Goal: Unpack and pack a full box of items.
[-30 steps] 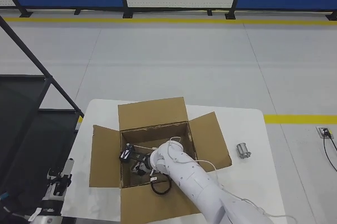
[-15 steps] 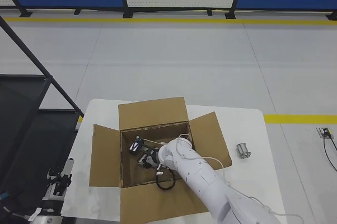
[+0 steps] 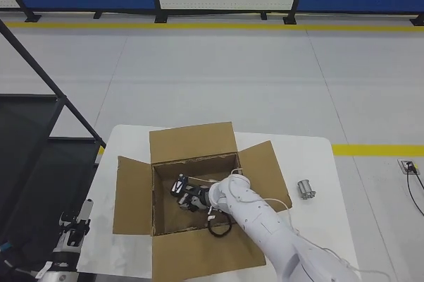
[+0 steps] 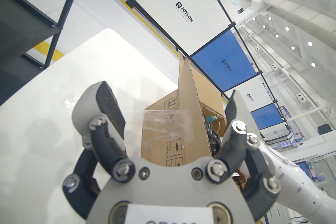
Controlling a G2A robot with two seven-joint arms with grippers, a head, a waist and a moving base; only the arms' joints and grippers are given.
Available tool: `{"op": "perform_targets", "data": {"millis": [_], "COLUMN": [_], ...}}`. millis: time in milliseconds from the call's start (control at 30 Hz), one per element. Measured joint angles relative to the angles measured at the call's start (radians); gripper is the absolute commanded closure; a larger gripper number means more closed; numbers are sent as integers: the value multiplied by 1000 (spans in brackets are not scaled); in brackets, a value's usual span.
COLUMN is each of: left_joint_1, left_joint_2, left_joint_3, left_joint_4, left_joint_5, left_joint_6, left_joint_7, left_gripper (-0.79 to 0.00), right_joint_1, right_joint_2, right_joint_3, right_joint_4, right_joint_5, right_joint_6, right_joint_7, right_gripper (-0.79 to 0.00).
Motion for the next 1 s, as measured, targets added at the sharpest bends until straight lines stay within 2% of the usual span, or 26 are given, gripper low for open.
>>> {"op": "perform_targets", "data": {"millis": [100, 167, 233, 300, 333, 400, 600, 700, 800, 1000], "left_joint_1": [0, 0, 0, 0, 0, 0, 0, 0, 0, 0], "left_joint_2": [0, 0, 0, 0, 0, 0, 0, 0, 0, 0], "left_joint_3": [0, 0, 0, 0, 0, 0, 0, 0, 0, 0], "left_joint_4": [0, 0, 0, 0, 0, 0, 0, 0, 0, 0], "left_joint_5": [0, 0, 0, 0, 0, 0, 0, 0, 0, 0], "left_joint_6": [0, 0, 0, 0, 0, 0, 0, 0, 0, 0], "left_joint_7": [0, 0, 0, 0, 0, 0, 0, 0, 0, 0], "left_gripper": [-785, -785, -785, -785, -785, -785, -785, -785, -785, -785], "right_joint_1": [-9, -16, -23, -29, -35, -45, -91, -120, -156, -239], "right_joint_2": [19, 33, 48, 60, 68, 80, 132, 163, 196, 247], "right_joint_3": [4, 6, 11, 15, 19, 26, 62, 89, 119, 190], "right_joint_4": [-13, -28, -45, -65, -82, -112, -239, -323, -423, -627], "right_joint_5": [-14, -24, -32, -37, -39, -42, -55, -66, -78, -82], "right_joint_6": [6, -1, -11, -12, -9, 0, 37, 51, 62, 129], "right_joint_7": [-26, -46, -55, -54, -50, -46, -30, -4, 47, 233], "right_gripper": [-12, -329, -437, -671, -714, -736, -683, -686, -686, -668]}}
